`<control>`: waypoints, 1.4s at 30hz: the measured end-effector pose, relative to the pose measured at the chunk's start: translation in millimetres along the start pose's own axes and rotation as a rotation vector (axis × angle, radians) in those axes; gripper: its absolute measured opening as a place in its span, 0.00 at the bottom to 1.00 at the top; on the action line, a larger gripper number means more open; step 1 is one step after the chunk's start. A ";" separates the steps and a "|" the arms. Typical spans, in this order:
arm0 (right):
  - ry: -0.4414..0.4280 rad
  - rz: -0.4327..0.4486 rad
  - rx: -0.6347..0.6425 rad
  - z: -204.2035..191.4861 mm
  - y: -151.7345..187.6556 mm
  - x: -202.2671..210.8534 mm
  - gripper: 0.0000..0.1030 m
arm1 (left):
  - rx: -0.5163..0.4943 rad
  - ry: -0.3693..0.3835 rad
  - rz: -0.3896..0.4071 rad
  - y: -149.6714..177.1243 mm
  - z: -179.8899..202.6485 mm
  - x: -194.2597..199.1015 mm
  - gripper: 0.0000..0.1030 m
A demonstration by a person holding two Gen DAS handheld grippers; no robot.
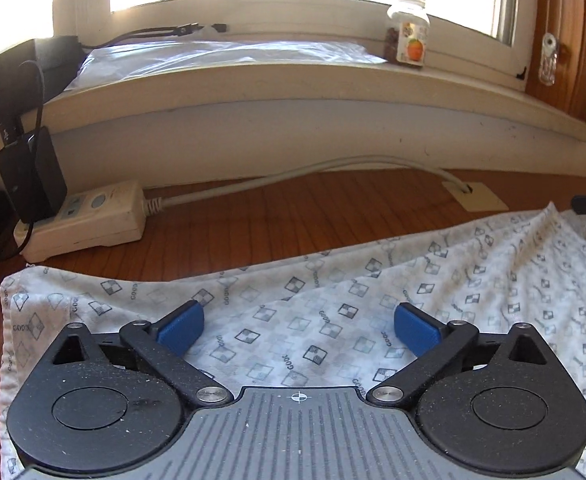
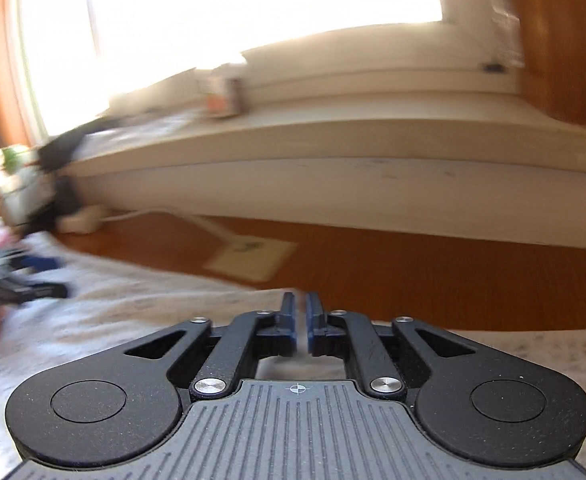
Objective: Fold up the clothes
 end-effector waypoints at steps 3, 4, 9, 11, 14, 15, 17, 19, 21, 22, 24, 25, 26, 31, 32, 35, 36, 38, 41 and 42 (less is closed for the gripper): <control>-0.098 -0.030 0.095 -39.4 13.5 9.9 0.30 | -0.002 -0.001 0.001 0.5 0.5 0.0 0.99; -0.118 -0.041 0.124 -49.1 18.5 12.1 0.30 | 0.001 0.000 0.002 0.6 0.2 0.2 0.99; -0.143 -0.098 0.215 -74.6 34.8 11.4 0.30 | -0.026 -0.054 0.013 -3.6 5.7 2.8 0.99; -0.138 -0.108 0.229 -75.5 38.5 8.9 0.30 | -0.063 -0.040 0.068 -12.8 23.6 10.6 0.99; -0.133 -0.101 0.264 -75.8 43.6 8.9 0.33 | -0.109 0.061 0.108 -20.2 65.9 15.0 0.99; -0.142 -0.095 0.264 -76.5 44.6 9.6 0.35 | -0.129 0.088 0.105 -20.9 81.2 13.5 0.99; -0.159 -0.089 0.269 -78.9 46.8 10.5 0.44 | -0.173 0.138 0.103 -21.8 111.2 9.8 0.99; -0.162 -0.093 0.291 -82.4 48.0 10.4 0.49 | -0.217 0.164 0.103 -21.2 134.7 2.7 0.99; -0.159 -0.095 0.314 -85.4 49.2 9.9 0.51 | -0.245 0.177 0.095 -19.5 150.6 -5.3 0.99; -0.158 -0.095 0.318 -85.9 49.5 9.9 0.51 | -0.251 0.177 0.090 -18.4 155.7 -9.5 0.99; -0.159 -0.096 0.315 -85.5 49.5 10.2 0.51 | -0.256 0.176 0.073 -16.2 163.0 -18.0 0.99; -0.159 -0.096 0.314 -85.4 49.6 10.3 0.52 | -0.249 0.171 0.057 -14.9 163.2 -22.2 0.99; -0.157 -0.096 0.316 -85.8 49.9 10.5 0.52 | -0.242 0.167 0.042 -13.7 163.5 -26.4 0.99; -0.157 -0.095 0.316 -85.4 50.5 11.0 0.52 | -0.171 0.170 -0.002 -13.1 150.3 -39.2 0.99; -0.156 -0.095 0.317 -85.6 50.7 11.0 0.52 | -0.166 0.167 -0.003 -13.2 149.2 -40.3 0.99; -0.160 -0.096 0.314 -84.4 51.1 10.4 0.52 | -0.168 0.159 0.000 -14.9 149.0 -43.5 0.99; -0.163 -0.097 0.315 -83.6 51.0 10.0 0.52 | -0.169 0.154 0.003 -15.9 149.1 -45.0 0.99; -0.175 -0.098 0.316 -81.2 50.3 8.8 0.52 | -0.157 0.143 0.003 -20.0 148.2 -50.1 0.99; -0.181 -0.098 0.309 -74.4 48.0 4.9 0.52 | -0.141 0.143 -0.002 -25.6 147.3 -57.1 0.99; -0.180 -0.098 0.305 -72.6 46.9 3.6 0.52 | -0.141 0.143 -0.002 -27.2 147.2 -58.7 0.99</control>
Point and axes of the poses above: each gripper's, at about its wrist camera, not at the fingertips, and x roughly against the way its jaws point, z to its right, y to its underside, the point moved 9 cm from there along -x, roughly the way its jaws point, and after that the axes turned 4 degrees about x, right-handed, at the moved point
